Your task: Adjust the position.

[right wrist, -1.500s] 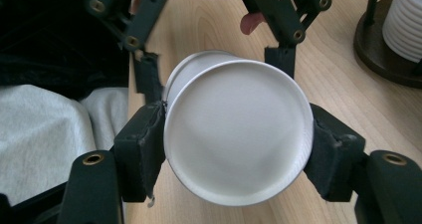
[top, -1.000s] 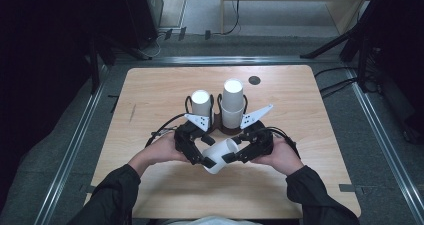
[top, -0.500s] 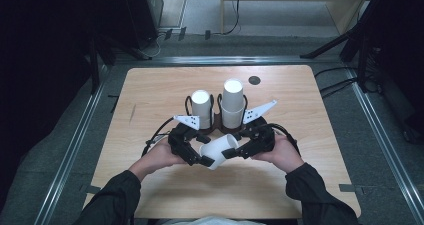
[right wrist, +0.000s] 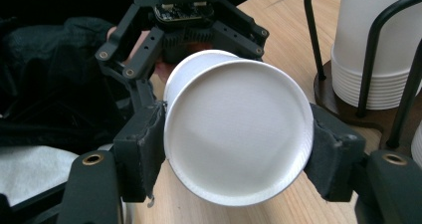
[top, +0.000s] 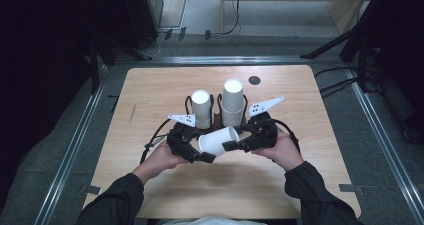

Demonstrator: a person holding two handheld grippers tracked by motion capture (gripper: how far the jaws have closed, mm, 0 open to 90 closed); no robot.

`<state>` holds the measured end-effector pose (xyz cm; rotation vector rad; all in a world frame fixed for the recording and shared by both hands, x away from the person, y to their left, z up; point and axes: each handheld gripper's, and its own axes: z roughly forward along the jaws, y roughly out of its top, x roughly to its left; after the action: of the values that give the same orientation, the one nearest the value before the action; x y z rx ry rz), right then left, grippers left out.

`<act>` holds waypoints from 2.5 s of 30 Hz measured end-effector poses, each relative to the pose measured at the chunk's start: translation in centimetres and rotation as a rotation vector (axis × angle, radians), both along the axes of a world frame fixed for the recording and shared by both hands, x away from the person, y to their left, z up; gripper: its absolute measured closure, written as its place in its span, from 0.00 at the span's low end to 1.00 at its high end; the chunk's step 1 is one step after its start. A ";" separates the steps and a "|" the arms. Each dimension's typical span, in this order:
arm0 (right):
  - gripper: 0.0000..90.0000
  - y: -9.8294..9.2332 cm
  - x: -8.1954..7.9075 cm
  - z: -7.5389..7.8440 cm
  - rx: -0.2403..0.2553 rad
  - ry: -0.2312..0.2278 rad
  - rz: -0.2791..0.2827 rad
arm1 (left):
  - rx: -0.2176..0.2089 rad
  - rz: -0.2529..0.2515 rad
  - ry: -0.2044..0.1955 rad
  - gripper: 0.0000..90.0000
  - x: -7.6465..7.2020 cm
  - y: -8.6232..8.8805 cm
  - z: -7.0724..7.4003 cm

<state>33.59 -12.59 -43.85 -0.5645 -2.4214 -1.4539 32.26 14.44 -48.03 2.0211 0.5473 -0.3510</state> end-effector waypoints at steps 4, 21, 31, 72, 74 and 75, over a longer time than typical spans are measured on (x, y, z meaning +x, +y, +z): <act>0.37 0.1 0.1 0.0 0.016 0.010 -0.007 | -0.047 0.014 -0.003 0.16 0.1 0.2 0.1; 0.27 0.1 0.1 -0.2 0.025 0.025 0.010 | -0.013 -0.028 -0.031 0.22 0.2 0.8 0.8; 0.22 0.0 -0.2 -0.6 -0.060 -0.021 0.015 | 0.039 -0.030 -0.046 0.22 0.4 1.5 2.3; 0.24 -0.4 -1.8 -2.4 -0.180 -0.040 0.028 | 0.360 -0.279 -0.022 0.22 2.8 -2.3 2.2; 0.24 -0.3 -1.9 -2.5 -0.182 -0.042 0.031 | 0.366 -0.289 -0.014 0.22 2.8 -2.5 2.1; 0.24 -0.2 -1.9 -2.5 -0.185 -0.041 0.034 | 0.363 -0.292 -0.010 0.22 2.8 -2.6 2.0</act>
<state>31.72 -12.78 -46.37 -0.5341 -2.6012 -1.2482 35.06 11.86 -46.03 2.4618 0.3242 -0.4410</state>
